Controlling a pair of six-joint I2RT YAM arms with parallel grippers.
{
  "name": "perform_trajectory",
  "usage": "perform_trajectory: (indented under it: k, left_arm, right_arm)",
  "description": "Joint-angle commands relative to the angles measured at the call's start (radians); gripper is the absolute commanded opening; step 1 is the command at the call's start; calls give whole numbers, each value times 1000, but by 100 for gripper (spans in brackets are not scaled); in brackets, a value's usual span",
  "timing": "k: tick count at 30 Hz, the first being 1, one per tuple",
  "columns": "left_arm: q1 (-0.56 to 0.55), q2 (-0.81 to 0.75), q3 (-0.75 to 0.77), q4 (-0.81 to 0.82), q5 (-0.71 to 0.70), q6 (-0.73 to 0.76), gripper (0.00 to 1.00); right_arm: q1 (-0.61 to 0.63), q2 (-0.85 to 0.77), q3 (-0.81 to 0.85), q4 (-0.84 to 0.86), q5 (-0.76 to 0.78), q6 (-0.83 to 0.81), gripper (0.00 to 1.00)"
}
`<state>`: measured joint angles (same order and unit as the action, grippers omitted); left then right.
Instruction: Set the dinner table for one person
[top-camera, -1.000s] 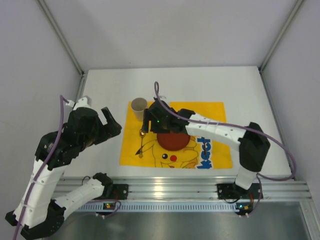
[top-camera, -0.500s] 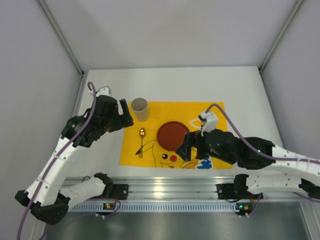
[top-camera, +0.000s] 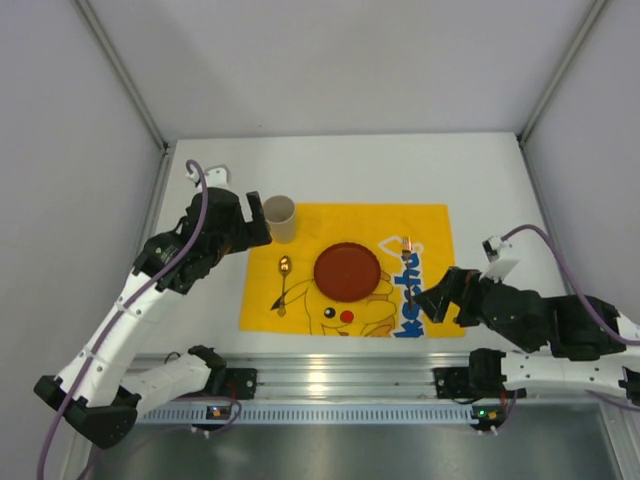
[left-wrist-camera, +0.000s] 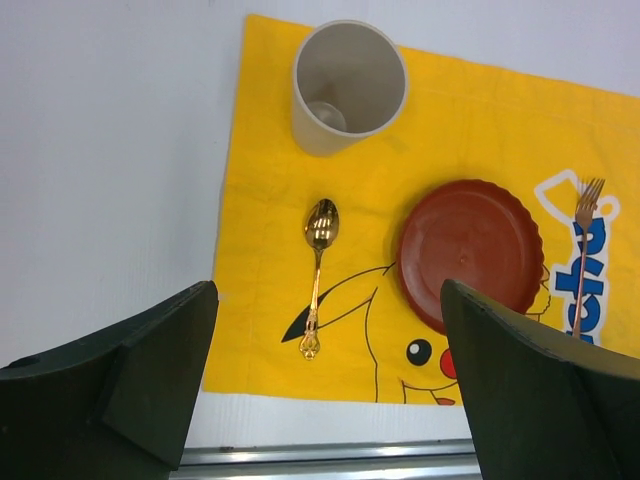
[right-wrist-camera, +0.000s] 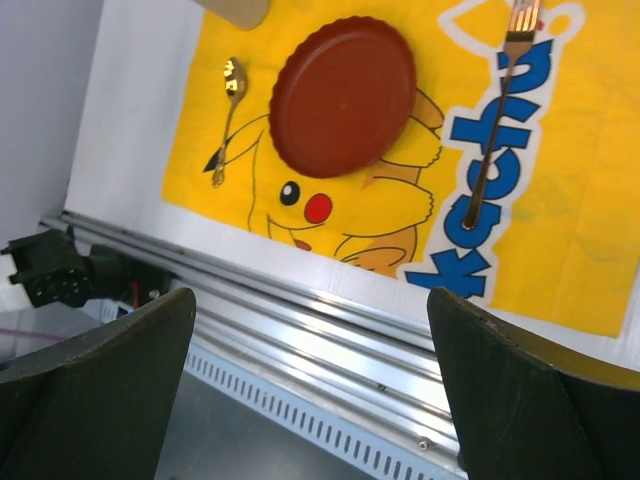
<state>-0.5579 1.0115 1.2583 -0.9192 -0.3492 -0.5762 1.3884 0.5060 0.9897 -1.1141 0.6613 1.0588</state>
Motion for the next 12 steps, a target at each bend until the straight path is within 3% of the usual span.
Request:
perform_trajectory:
  k: [1, 12]
  left_arm:
    - [-2, 1, 7, 49, -56, 6, 98]
    - [-4, 29, 49, -9, -123, 27, 99]
  right_arm:
    - [15, 35, 46, -90, 113, 23, 100]
    - [15, -69, 37, -128, 204, -54, 100]
